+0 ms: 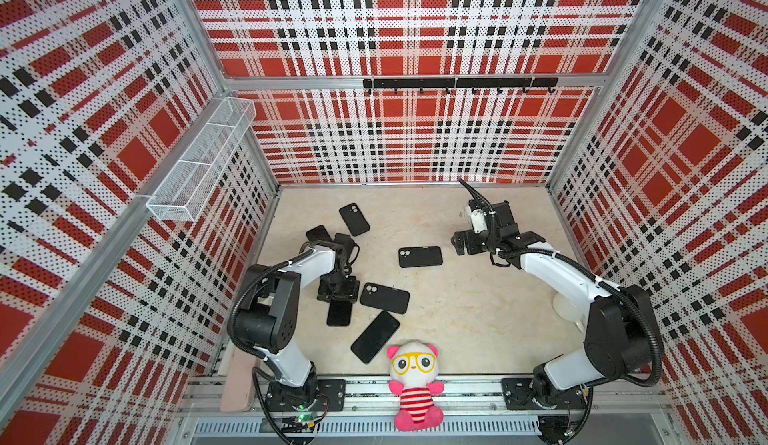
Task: Put the phone into the phone case
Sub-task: 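Grasp the pink-rimmed phone with the left gripper and lift it, then pass the pink-rimmed phone from the left gripper into the right gripper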
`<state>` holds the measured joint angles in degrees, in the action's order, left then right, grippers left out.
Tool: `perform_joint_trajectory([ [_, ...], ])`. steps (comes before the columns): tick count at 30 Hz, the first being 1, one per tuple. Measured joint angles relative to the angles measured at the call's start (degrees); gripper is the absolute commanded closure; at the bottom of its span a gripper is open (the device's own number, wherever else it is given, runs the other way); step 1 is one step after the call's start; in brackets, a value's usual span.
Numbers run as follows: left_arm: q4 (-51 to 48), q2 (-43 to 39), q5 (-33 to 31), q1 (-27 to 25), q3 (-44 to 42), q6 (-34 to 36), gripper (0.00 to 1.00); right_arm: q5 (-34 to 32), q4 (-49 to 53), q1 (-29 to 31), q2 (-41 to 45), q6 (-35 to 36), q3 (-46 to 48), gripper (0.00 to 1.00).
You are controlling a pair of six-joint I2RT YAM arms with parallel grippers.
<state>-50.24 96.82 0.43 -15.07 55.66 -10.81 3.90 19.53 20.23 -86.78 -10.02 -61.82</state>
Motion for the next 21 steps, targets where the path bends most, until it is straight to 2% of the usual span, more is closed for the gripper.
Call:
perform_joint_trajectory([
  [9, -0.76, -3.74, 0.94, -0.90, 3.78, -0.17, 0.34, 2.36, -0.37, -0.17, 0.22, 0.35, 0.00, 0.00],
  [13, -0.52, -9.22, 2.45, -0.50, 8.74, -0.61, 0.34, 6.49, -0.90, -0.17, 0.17, 0.92, -0.04, 0.00],
  [17, 0.35, -12.52, 4.96, 0.46, 11.69, -1.73, 0.35, 11.89, -1.86, 0.66, -0.46, 0.98, -0.07, 0.04],
  [21, 5.16, -14.97, 9.90, 2.73, 11.02, -5.84, 0.43, 17.64, -5.62, 5.01, -1.31, 0.61, 0.17, 0.09],
])
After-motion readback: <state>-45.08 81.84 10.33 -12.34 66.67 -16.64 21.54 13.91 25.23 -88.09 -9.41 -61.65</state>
